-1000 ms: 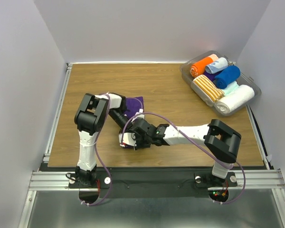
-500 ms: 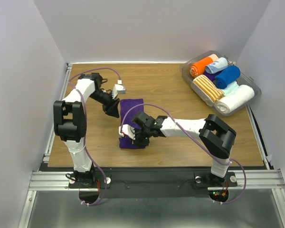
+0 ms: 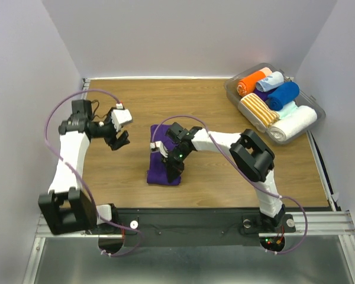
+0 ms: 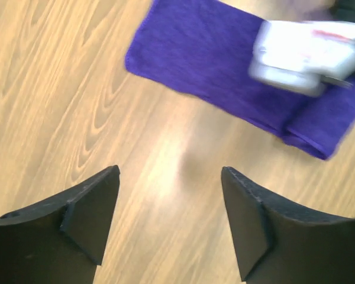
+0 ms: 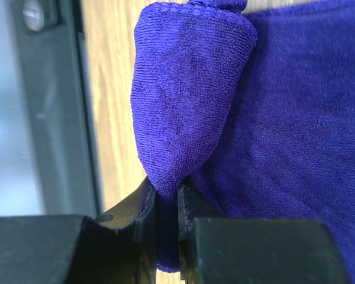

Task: Roll the towels
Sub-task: Roll the towel

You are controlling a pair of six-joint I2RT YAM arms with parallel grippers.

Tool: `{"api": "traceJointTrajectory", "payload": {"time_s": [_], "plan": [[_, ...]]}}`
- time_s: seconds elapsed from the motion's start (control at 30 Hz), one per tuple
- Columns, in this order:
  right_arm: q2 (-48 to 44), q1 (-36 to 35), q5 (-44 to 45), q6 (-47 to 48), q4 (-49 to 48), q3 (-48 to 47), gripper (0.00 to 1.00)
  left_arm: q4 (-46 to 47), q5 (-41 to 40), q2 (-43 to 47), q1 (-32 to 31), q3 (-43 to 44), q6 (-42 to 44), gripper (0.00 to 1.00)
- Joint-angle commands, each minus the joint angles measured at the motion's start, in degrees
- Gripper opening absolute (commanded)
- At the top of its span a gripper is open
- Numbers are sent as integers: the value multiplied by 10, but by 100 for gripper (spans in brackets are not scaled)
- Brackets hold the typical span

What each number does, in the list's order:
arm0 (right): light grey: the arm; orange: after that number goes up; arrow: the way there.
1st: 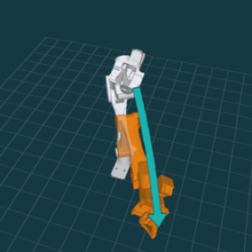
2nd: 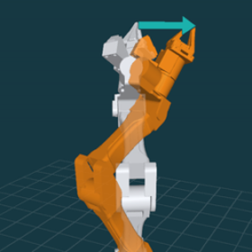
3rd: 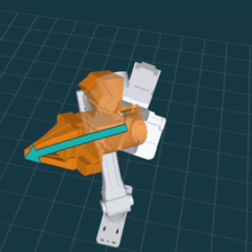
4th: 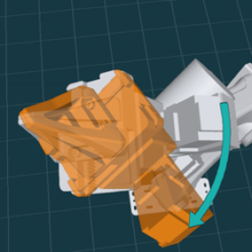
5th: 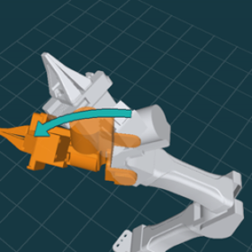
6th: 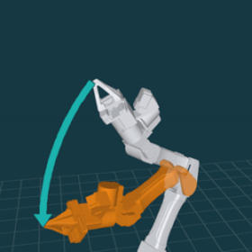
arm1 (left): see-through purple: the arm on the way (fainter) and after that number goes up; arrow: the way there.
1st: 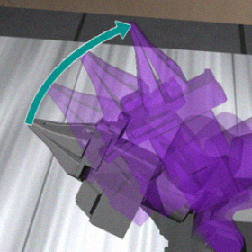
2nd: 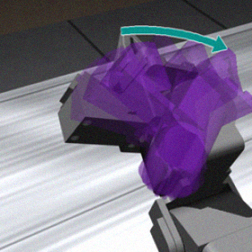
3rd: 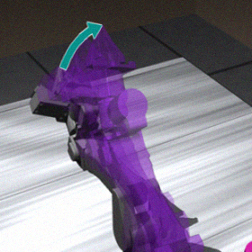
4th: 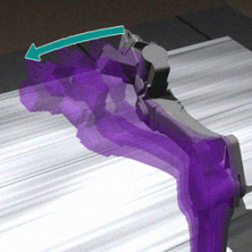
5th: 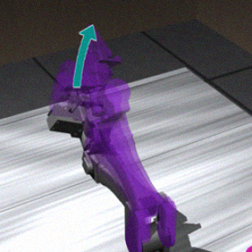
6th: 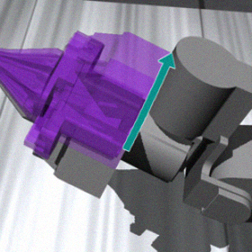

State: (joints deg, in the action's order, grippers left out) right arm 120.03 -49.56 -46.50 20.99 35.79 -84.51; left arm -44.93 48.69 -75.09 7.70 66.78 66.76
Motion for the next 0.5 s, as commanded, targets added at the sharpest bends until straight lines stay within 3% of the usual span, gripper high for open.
{"api": "traceJointTrajectory", "payload": {"time_s": [0.0,0.17,0.27,0.47], "plan": [[66,25,-109,-27,72,-47,3,66,-65,79,-42,-110,67,82],[115,43,-153,-53,101,-93,4,98,-133,178,-179,-219,91,83],[142,55,-181,-64,110,-112,6,141,-161,221,-242,-275,79,89],[179,70,-217,-71,133,-144,8,215,-228,228,-399,-336,25,95]]}}
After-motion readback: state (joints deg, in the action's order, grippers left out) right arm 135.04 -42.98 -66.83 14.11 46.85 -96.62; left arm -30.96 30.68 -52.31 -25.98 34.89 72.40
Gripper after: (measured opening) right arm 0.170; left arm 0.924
